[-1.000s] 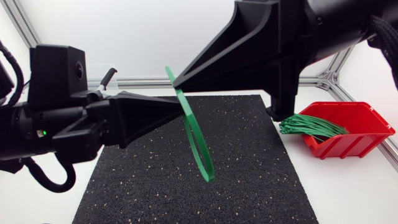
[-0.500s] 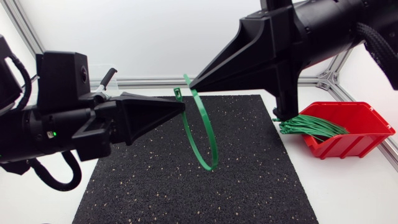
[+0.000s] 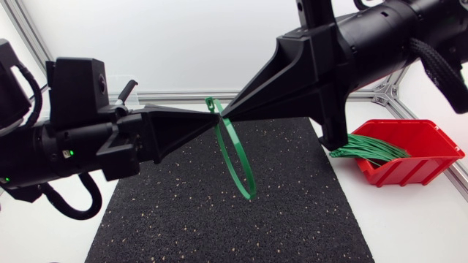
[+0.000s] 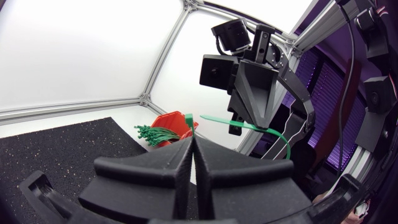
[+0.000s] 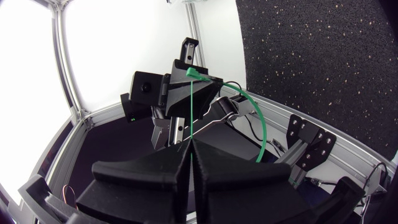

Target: Take a green cable tie from the red box, thread the tail through the head to close it, then place it in the transparent bin on the left.

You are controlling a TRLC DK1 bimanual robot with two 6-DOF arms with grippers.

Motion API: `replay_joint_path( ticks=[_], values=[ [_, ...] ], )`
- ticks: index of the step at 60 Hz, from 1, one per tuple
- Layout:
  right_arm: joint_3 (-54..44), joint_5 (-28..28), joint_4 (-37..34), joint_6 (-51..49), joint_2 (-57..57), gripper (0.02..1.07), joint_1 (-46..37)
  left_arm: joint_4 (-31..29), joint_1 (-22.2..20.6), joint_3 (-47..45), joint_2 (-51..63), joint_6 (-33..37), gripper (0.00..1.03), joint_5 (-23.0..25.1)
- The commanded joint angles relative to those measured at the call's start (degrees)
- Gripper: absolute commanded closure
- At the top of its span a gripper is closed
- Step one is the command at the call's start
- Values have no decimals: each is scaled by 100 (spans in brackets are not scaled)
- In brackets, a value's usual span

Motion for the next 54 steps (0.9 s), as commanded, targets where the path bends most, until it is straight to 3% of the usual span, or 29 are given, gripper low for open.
replay_joint_path(
  ticks=[1,54],
  values=[
    [-127,18,-62,199,70,101,38,103,2,119,114,129,100,-38],
    [-189,9,210,182,43,101,99,85,-68,66,27,147,100,-38]
  ],
)
